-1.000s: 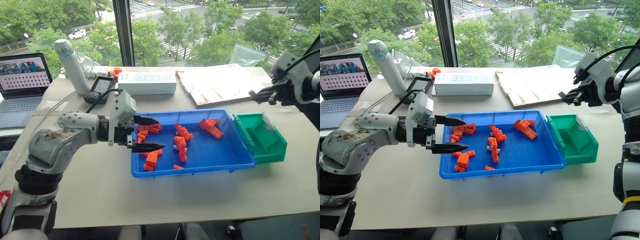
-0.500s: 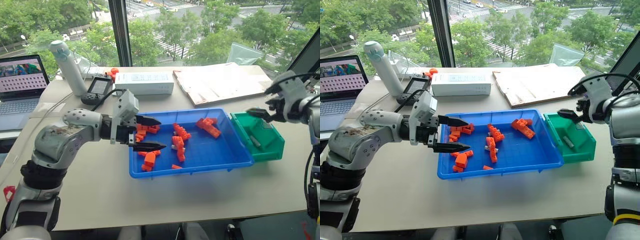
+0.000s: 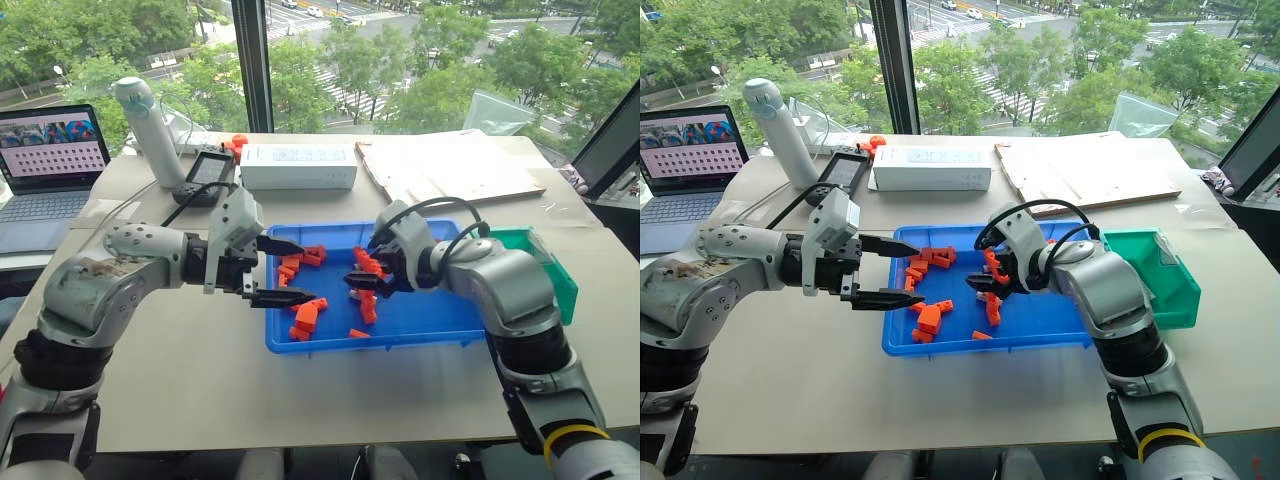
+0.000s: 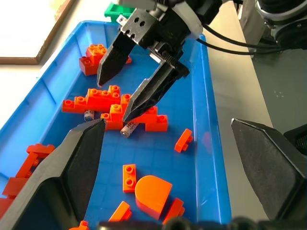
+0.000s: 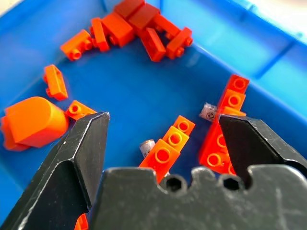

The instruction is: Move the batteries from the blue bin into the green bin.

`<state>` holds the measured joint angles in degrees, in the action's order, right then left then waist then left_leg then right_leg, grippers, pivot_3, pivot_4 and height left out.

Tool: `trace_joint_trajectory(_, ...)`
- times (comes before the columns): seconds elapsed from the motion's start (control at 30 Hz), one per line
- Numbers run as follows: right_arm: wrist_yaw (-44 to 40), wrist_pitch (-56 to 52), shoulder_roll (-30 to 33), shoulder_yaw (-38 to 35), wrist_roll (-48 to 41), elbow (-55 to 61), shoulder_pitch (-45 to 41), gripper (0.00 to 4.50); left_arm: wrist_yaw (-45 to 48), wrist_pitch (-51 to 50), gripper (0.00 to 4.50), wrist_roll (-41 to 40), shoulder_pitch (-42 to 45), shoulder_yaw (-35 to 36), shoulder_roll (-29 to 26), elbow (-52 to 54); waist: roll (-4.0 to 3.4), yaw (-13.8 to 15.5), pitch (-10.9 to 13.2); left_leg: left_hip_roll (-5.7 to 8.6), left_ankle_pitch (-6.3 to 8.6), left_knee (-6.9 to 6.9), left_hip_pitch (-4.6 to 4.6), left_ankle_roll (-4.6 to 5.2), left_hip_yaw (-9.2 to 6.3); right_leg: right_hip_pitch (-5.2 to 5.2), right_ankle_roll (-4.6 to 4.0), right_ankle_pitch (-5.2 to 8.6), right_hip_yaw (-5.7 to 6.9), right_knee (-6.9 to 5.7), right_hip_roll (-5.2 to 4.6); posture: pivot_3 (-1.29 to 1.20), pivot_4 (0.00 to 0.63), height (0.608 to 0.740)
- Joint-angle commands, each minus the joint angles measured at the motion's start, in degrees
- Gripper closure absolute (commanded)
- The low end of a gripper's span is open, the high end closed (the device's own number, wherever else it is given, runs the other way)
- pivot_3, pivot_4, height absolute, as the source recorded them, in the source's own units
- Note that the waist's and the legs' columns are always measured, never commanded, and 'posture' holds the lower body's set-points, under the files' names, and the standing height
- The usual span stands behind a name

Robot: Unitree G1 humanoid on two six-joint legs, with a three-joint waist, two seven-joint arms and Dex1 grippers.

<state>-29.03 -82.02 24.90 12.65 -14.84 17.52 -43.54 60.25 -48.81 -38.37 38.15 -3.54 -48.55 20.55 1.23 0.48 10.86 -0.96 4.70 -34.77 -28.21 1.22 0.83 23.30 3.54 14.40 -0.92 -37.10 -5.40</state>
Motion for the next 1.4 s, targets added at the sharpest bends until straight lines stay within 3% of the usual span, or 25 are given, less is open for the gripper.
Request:
trace_joint_trajectory(0.03, 0.43, 0.55, 0.17, -2.76, -1.2, 1.92, -1.71, 3.64, 0.28, 0.6, 0.0, 0.28, 1.03, 0.82, -0.72, 1.14, 0.0, 0.01, 0.0, 0.0, 0.0, 0.0, 0.0, 0.0, 0.0, 0.0, 0.0, 0.0, 0.0, 0.0, 0.0, 0.0, 0.15, 0.74)
trace_joint_trajectory(0.07, 0.18, 0.51, 0.25, -3.36, -1.63, 2.03, -2.2, 3.98, 0.35, 0.7, 0.0, 0.41, 1.15, 0.68, -0.68, 0.99, 0.0, 0.01, 0.0, 0.01, 0.0, 0.0, 0.0, 0.0, 0.0, 0.0, 0.0, 0.0, 0.0, 0.0, 0.0, 0.0, 0.15, 0.74)
trace_joint_trajectory(0.1, -0.07, 0.54, 0.44, -3.92, -1.98, 2.11, -2.67, 4.02, 0.45, 0.81, 0.0, 0.51, 1.25, 0.58, -0.67, 0.85, 0.0, 0.0, 0.0, 0.0, 0.0, 0.0, 0.0, 0.0, 0.0, 0.0, 0.0, 0.0, 0.0, 0.0, 0.0, 0.0, 0.15, 0.74)
trace_joint_trajectory(0.3, -5.6, 3.21, 9.09, -8.77, -5.38, -0.19, -6.49, 4.02, 1.07, 1.31, 0.0, 1.06, 1.82, 0.12, -0.54, 0.25, 0.0, 0.18, 0.0, 0.01, 0.0, 0.0, -0.01, 0.0, 0.0, -0.01, 0.0, 0.0, 0.01, 0.03, -0.01, 0.0, 0.15, 0.74)
trace_joint_trajectory(0.47, -3.58, 14.44, 15.6, -10.59, -0.12, -11.01, -4.68, 4.02, 1.2, 1.91, 0.0, 2.01, 2.3, -0.47, 0.3, -0.18, 0.0, 0.18, 0.0, 0.01, 0.06, 0.01, 0.0, -0.09, 0.02, -0.03, -0.02, 0.01, 0.01, 0.1, -0.02, 0.0, 0.15, 0.74)
trace_joint_trajectory(0.67, -1.18, 22.7, 16.18, -11.78, 2.93, -20.03, -0.86, 4.02, 1.53, 2.09, 0.0, 2.86, 2.61, -0.66, 0.69, -0.58, 0.01, -0.16, 0.0, 0.0, -0.15, 0.05, 0.0, 0.25, 0.07, 0.0, -0.02, 0.02, -0.04, 0.09, -0.02, 0.0, 0.15, 0.74)
trace_joint_trajectory(0.73, -1.09, 24.44, 15.35, -12.53, 2.58, -20.08, -0.48, 3.01, 1.65, 2.11, 0.0, 2.91, 2.61, -0.67, 0.53, -0.68, 0.0, -0.27, 0.0, -0.02, -0.15, 0.05, 0.01, 0.27, 0.07, -0.01, -0.02, 0.02, -0.05, 0.08, 0.01, 0.0, 0.15, 0.74)
trace_joint_trajectory(0.83, -1.83, 26.48, 13.43, -14.11, 0.86, -18.99, -1.85, 2.14, 1.85, 1.94, 0.0, 2.81, 2.74, -0.62, 0.37, -0.72, 0.0, -0.49, 0.0, -0.02, -0.15, 0.06, 0.0, 0.27, 0.06, 0.0, -0.02, 0.02, -0.05, 0.07, 0.01, 0.0, 0.15, 0.74)
trace_joint_trajectory(0.97, -12.11, 32.42, 13.62, -9.58, -2.85, -10.07, 0.15, 0.77, 2.26, 2.02, 0.0, 2.99, 3.04, -0.83, 0.35, -1.06, 0.0, -0.76, 0.01, -0.03, -0.15, 0.06, 0.0, 0.27, 0.04, 0.0, -0.01, 0.02, -0.05, 0.07, 0.02, 0.0, 0.15, 0.74)
trace_joint_trajectory(1.2, -22.78, 37.1, 17.61, 0.84, -2.17, -0.01, 4.97, 0.77, 2.15, 1.68, 0.0, 2.92, 2.9, -0.64, 0.15, -0.67, 0.0, -0.11, 0.01, 0.0, -0.13, 0.02, 0.0, 0.27, -0.02, -0.07, 0.01, 0.04, 0.0, 0.1, 0.0, 0.0, 0.15, 0.74)
trace_joint_trajectory(1.4, -26.72, 44.86, 19.37, 7.82, 4.39, -4.48, 4.57, 0.77, 1.96, 1.47, 0.0, 3.3, 2.76, -0.63, -0.47, -0.36, 0.0, -0.12, 0.01, -0.05, 0.03, -0.01, 0.01, -0.02, 0.03, -0.03, -0.03, 0.05, 0.0, 0.13, 0.0, 0.0, 0.15, 0.74)
